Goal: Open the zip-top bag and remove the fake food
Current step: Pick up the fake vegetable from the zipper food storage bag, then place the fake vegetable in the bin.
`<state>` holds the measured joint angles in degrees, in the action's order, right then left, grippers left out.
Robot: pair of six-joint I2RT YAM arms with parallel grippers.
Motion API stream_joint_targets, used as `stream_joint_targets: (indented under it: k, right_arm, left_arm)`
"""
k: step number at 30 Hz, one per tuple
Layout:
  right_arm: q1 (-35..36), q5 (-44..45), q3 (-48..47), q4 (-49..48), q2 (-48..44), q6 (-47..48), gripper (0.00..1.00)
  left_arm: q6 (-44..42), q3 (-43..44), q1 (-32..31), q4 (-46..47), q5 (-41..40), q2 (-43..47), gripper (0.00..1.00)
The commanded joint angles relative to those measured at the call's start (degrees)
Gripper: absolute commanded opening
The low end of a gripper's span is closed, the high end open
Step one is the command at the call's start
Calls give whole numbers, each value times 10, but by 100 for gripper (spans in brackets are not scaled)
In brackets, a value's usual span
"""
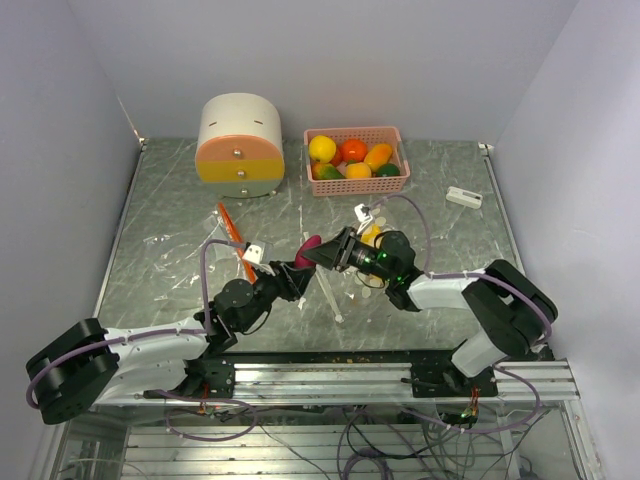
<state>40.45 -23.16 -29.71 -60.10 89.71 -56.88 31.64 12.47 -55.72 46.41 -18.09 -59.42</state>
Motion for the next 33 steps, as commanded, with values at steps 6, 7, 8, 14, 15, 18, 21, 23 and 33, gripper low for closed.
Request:
stream_joint_targets:
  k: [6, 7, 8, 14, 15, 18, 21, 23, 33]
  right_arm:
    - [-41, 53, -41, 65, -21, 39, 24]
    - [-52, 63, -47, 72, -21, 46, 23]
    - [-63, 76, -54, 81, -20, 53, 23]
    - [-132, 159, -161, 206, 16, 149, 23]
    - [-143, 177, -181, 221, 28, 164, 23]
    - [-171, 213, -253, 268, 77, 203, 24]
    - [-194, 237, -329, 303, 139, 228, 25]
    - [-205, 255, -378, 320, 176, 242, 26]
    - [-232, 270, -572, 399, 332, 273, 37]
  left_arm:
    - [-9, -3, -2, 18, 14, -2, 64]
    - [-9, -5, -2, 16, 14, 2, 67]
    - [-9, -7, -2, 15, 12, 7, 69]
    - [-5, -18, -2, -22, -4, 57, 83]
    - [-6, -19, -2, -31, -5, 64, 85]
    - [-8, -20, -3, -49, -8, 80, 89]
    - [-9, -19, -2, -67, -10, 87, 91]
    - [-8, -21, -2, -73, -10, 92, 92]
    - [-1, -26, -2, -100, -18, 93, 93]
